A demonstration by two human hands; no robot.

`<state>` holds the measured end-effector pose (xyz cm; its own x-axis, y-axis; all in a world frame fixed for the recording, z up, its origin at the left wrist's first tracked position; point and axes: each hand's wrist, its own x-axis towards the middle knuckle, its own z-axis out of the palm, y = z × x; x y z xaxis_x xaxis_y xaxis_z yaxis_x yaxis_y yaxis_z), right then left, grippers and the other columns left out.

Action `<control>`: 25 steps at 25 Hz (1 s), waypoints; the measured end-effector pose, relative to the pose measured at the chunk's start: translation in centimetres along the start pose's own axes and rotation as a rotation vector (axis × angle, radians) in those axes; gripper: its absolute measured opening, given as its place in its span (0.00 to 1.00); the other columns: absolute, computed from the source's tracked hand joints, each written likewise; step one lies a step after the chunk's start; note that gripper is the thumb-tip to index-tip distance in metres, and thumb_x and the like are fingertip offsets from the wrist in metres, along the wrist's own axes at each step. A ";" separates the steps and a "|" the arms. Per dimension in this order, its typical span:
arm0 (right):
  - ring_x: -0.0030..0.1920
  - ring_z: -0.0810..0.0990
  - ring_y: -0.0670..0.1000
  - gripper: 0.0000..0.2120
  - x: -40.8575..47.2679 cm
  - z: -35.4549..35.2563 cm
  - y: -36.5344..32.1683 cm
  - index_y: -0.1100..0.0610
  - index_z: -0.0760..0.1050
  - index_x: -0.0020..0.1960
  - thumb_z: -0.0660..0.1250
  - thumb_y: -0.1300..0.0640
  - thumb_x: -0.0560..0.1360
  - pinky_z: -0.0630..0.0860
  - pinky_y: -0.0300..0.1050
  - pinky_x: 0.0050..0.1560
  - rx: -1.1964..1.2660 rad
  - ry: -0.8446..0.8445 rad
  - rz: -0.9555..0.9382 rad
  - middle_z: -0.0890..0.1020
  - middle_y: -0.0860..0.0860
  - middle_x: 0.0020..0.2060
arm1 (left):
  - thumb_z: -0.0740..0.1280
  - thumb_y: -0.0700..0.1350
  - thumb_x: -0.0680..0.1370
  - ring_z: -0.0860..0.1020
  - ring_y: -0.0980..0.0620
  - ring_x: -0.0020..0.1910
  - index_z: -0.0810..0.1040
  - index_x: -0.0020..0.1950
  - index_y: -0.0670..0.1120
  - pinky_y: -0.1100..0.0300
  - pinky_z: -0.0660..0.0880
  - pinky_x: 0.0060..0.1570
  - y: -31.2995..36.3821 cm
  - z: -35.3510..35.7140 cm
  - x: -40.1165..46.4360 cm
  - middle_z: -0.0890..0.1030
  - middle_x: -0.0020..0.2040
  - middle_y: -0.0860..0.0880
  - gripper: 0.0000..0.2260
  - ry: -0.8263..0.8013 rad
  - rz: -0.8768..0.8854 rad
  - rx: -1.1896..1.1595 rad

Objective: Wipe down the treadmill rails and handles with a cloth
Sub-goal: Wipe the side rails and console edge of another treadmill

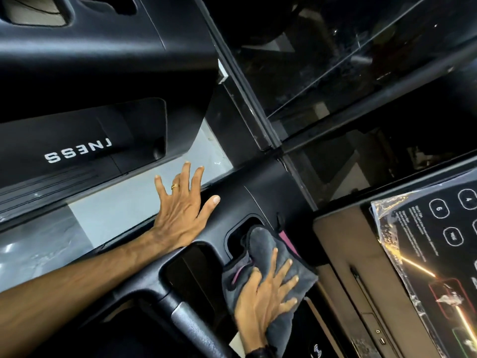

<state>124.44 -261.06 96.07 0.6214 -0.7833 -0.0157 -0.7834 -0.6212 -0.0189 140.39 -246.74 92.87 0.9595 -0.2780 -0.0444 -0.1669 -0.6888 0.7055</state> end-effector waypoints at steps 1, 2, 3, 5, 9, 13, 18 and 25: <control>0.78 0.57 0.64 0.37 -0.9 0.2 -0.8 0.36 0.38 0.78 0.46 0.42 0.70 0.54 0.76 0.70 0.011 0.052 -0.037 0.60 0.56 0.79 | 0.41 0.67 0.78 0.66 0.35 0.72 0.54 0.80 0.45 0.30 0.42 0.71 -0.1 0.0 0.1 0.53 0.80 0.40 0.37 0.011 -0.024 -0.031; 0.74 0.65 0.66 0.39 -1.7 0.5 -1.5 0.39 0.45 0.79 0.50 0.44 0.69 0.61 0.79 0.65 -0.014 0.088 -0.114 0.67 0.57 0.76 | 0.41 0.67 0.78 0.65 0.37 0.73 0.54 0.80 0.46 0.31 0.42 0.71 -0.2 -0.1 0.1 0.52 0.80 0.41 0.37 0.028 -0.056 -0.072; 0.72 0.69 0.66 0.39 -2.4 0.5 -2.3 0.43 0.51 0.79 0.53 0.45 0.68 0.65 0.79 0.62 -0.090 0.096 -0.203 0.71 0.57 0.74 | 0.40 0.67 0.77 0.64 0.38 0.73 0.54 0.80 0.47 0.33 0.41 0.72 -0.3 -0.1 0.1 0.52 0.80 0.42 0.37 0.048 -0.091 -0.121; 0.75 0.65 0.64 0.36 -3.4 0.4 -3.7 0.48 0.58 0.79 0.56 0.44 0.71 0.63 0.76 0.65 -0.200 0.059 -0.401 0.67 0.56 0.76 | 0.40 0.68 0.76 0.62 0.39 0.74 0.54 0.79 0.49 0.36 0.40 0.73 -0.6 -0.4 0.1 0.53 0.80 0.45 0.36 0.083 -0.141 -0.230; 0.81 0.48 0.58 0.33 -2.6 0.6 -6.3 0.48 0.50 0.82 0.52 0.41 0.79 0.53 0.65 0.75 -0.217 0.021 -0.669 0.53 0.55 0.81 | 0.41 0.68 0.76 0.61 0.43 0.75 0.54 0.79 0.52 0.40 0.39 0.74 -1.7 -0.9 -0.2 0.53 0.80 0.48 0.35 0.123 -0.143 -0.333; 0.81 0.45 0.56 0.31 0.3 0.9 -8.1 0.45 0.48 0.81 0.50 0.41 0.81 0.48 0.64 0.76 -0.126 0.011 -0.734 0.54 0.56 0.81 | 0.41 0.68 0.77 0.59 0.48 0.77 0.54 0.79 0.53 0.41 0.39 0.74 -3.4 -1.2 -0.3 0.54 0.80 0.49 0.34 0.134 -0.160 -0.351; 0.80 0.51 0.60 0.32 3.4 -0.1 -12.5 0.47 0.55 0.80 0.46 0.40 0.78 0.42 0.60 0.77 -0.192 -0.037 -0.622 0.58 0.62 0.79 | 0.41 0.68 0.77 0.57 0.50 0.78 0.54 0.79 0.53 0.43 0.38 0.75 -2.5 -0.6 0.0 0.54 0.80 0.49 0.34 0.124 -0.147 -0.363; 0.69 0.69 0.61 0.21 16.9 0.9 -18.3 0.56 0.78 0.63 0.60 0.46 0.77 0.54 0.58 0.74 -0.342 -0.043 -0.520 0.76 0.63 0.65 | 0.40 0.68 0.77 0.57 0.52 0.77 0.54 0.79 0.54 0.46 0.37 0.75 -1.3 -1.2 0.0 0.54 0.80 0.51 0.33 0.122 -0.124 -0.346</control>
<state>149.30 -262.89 95.29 0.9161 -0.3790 -0.1309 -0.3311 -0.8992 0.2861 140.87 -245.10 92.79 0.9910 -0.1108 -0.0746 0.0185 -0.4394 0.8981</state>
